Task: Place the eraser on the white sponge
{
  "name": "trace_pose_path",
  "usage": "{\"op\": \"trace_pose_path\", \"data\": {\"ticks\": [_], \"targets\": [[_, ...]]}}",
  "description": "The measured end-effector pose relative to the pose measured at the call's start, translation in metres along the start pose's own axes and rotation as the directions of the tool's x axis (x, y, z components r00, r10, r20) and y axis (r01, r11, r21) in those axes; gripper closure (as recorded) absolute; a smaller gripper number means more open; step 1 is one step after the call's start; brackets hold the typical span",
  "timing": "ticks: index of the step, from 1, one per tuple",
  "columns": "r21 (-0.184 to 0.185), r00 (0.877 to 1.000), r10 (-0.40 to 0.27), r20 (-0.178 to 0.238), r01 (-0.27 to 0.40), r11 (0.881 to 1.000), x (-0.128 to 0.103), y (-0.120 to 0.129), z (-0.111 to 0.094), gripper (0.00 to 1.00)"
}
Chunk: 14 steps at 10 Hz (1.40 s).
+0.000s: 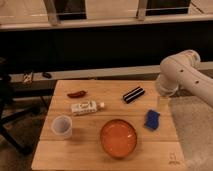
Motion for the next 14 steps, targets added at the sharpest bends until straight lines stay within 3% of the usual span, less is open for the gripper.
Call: {"op": "trace_pose_path", "data": {"ticks": [7, 11, 14], "targets": [[0.018, 0.999, -0.035, 0.022, 0.035, 0.999, -0.012, -0.023, 0.023, 0.2], [0.022, 0.997, -0.059, 0.048, 0.058, 0.998, -0.025, -0.042, 0.053, 0.2], [0.026, 0.996, -0.071, 0.052, 0.07, 0.997, -0.022, -0.045, 0.064, 0.2]]}}
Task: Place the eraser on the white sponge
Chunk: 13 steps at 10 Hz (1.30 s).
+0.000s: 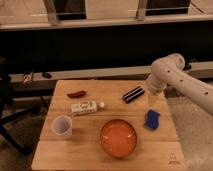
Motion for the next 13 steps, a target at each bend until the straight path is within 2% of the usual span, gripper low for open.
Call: {"op": "trace_pose_path", "data": {"ticks": [4, 11, 13], "targets": [[0.0, 0.999, -0.031, 0.018, 0.031, 1.0, -0.006, -0.013, 0.027, 0.2], [0.0, 0.999, -0.041, 0.019, 0.041, 0.999, -0.003, -0.016, 0.033, 0.2], [0.001, 0.998, -0.066, 0.018, 0.066, 0.998, -0.006, -0.027, 0.05, 0.2]]}}
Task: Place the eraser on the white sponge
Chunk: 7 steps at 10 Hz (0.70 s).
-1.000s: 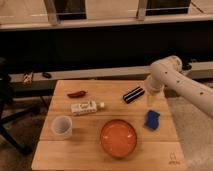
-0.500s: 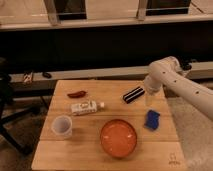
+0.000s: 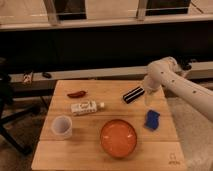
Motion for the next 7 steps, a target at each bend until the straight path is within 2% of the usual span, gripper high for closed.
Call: {"op": "trace_pose_path", "data": {"ticks": [1, 4, 7], "targets": [[-0.001, 1.0, -0.009, 0.003, 0.009, 1.0, -0.002, -0.006, 0.01, 0.2], [-0.002, 1.0, -0.015, 0.0, 0.015, 1.0, 0.002, -0.008, 0.013, 0.2], [-0.011, 0.999, -0.034, 0.007, 0.035, 0.999, 0.001, -0.018, 0.033, 0.2]]}}
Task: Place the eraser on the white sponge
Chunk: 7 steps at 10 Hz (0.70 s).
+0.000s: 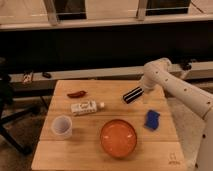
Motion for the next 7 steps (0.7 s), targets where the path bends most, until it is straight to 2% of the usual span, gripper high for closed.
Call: {"op": "trace_pose_path", "data": {"ticks": [2, 7], "targets": [[-0.005, 1.0, -0.002, 0.001, 0.002, 1.0, 0.003, 0.002, 0.0, 0.2], [-0.026, 1.0, -0.024, 0.017, 0.024, 0.999, 0.004, -0.007, 0.017, 0.2]]}}
